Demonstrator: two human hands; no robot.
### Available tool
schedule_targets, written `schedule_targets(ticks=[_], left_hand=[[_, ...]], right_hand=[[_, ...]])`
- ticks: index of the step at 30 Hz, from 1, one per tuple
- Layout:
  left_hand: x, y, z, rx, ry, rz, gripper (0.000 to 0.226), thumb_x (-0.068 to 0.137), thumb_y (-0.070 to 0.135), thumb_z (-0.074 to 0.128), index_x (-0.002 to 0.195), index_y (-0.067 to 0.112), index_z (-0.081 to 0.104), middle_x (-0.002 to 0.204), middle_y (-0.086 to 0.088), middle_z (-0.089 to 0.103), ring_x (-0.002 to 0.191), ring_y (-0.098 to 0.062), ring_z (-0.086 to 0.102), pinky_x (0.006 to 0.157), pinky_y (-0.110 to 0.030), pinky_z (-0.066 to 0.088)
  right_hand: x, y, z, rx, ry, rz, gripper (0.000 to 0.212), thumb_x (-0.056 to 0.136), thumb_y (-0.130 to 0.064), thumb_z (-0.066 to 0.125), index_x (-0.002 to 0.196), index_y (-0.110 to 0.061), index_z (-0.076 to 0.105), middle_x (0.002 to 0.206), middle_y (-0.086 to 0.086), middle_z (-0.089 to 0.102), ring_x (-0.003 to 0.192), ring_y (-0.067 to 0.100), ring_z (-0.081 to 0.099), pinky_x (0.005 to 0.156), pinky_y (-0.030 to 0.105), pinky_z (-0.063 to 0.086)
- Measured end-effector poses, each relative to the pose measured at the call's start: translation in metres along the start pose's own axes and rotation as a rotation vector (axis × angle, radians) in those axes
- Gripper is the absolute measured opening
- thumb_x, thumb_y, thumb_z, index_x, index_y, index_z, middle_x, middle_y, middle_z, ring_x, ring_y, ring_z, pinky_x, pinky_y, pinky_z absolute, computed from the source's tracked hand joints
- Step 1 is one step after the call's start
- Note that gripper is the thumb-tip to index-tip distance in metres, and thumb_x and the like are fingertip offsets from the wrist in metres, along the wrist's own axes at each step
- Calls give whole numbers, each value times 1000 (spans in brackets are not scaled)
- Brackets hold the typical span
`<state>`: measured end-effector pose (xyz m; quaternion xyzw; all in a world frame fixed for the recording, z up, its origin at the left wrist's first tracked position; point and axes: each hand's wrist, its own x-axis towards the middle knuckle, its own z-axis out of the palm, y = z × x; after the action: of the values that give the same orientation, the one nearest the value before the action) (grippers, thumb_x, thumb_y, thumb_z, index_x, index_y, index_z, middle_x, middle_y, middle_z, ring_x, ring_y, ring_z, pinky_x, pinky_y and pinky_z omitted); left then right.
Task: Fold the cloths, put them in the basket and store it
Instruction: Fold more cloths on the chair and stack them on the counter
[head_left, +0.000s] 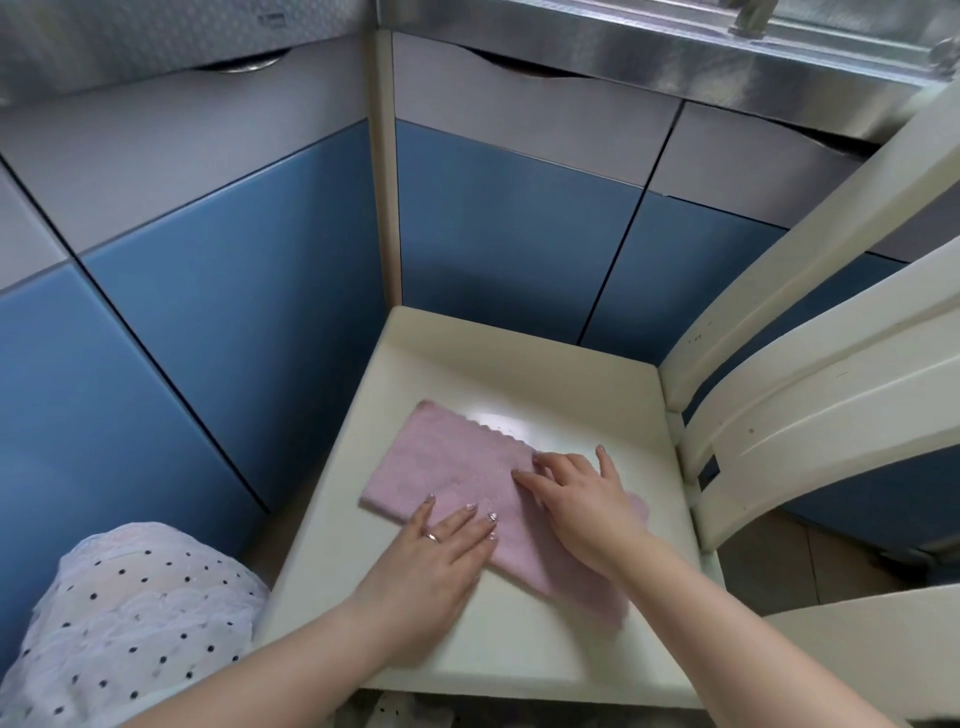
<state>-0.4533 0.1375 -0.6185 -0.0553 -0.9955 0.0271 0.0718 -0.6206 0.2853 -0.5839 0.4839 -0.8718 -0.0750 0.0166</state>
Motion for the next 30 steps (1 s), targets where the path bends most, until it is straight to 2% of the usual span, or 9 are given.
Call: schedule_targets(ticks=[3,6,11,15,18,21,23,26,30], left_hand=[[-10,-24,0,74,0,-12,48,81,25,39,121,18,64,130,0,59,120,-21,57,100,-50,31],[-17,-46,-1,114,-44,-37,49,81,23,37,123,20,62,132,1,58,120,-21,57,100,-49,25],[-25,-58,-6,84,-99,22,44,90,30,34,124,22,61,130,3,60,118,-21,58,102,-44,24],[-44,-54,-14,-26,-103,95,55,100,42,13,133,20,50,140,0,50,130,-21,46,107,-41,20],[-59,-49,-20,-96,-125,229,55,97,49,21,143,22,36,149,3,36,139,-17,30,110,-40,13],[-69,-43,-20,-143,-135,237,62,92,50,37,146,24,25,152,2,29,142,-14,23,112,-40,7],[-74,-37,-17,-122,-138,240,67,87,51,45,146,23,30,152,1,30,142,-15,24,112,-42,10],[-81,-27,-12,-119,-98,254,66,83,52,51,140,20,41,148,-1,39,138,-17,33,111,-44,17],[-81,-22,-12,-406,39,130,41,83,28,53,124,23,55,127,7,60,123,-7,49,112,-39,22]], right_hand=[[-11,7,2,-15,84,-20,39,69,-21,71,105,-36,67,87,-3,62,72,21,63,85,56,50],[-26,2,5,46,144,-49,43,60,-19,79,100,-33,70,78,-4,59,64,21,60,80,44,53],[-60,-20,6,145,145,-158,28,75,-29,56,100,-32,69,77,-9,59,65,16,57,64,29,50],[-83,-22,9,170,136,-162,42,79,-32,45,117,-27,62,114,-2,63,101,20,62,85,36,52],[-103,-17,8,213,-47,-270,55,85,-37,41,140,-33,38,150,-3,36,139,15,30,114,44,22],[-118,-17,9,259,-240,-307,73,82,-41,40,148,-38,10,157,-9,0,145,9,-5,117,37,-7],[-126,-23,13,198,-185,-304,77,77,-44,47,148,-35,17,157,-2,12,145,15,9,119,42,6],[-136,-40,23,245,5,-255,59,76,-36,56,134,-30,46,140,4,48,129,22,45,106,47,37],[-134,-52,16,505,192,-84,46,70,-15,72,111,-33,60,113,-12,65,106,8,56,94,36,48]])
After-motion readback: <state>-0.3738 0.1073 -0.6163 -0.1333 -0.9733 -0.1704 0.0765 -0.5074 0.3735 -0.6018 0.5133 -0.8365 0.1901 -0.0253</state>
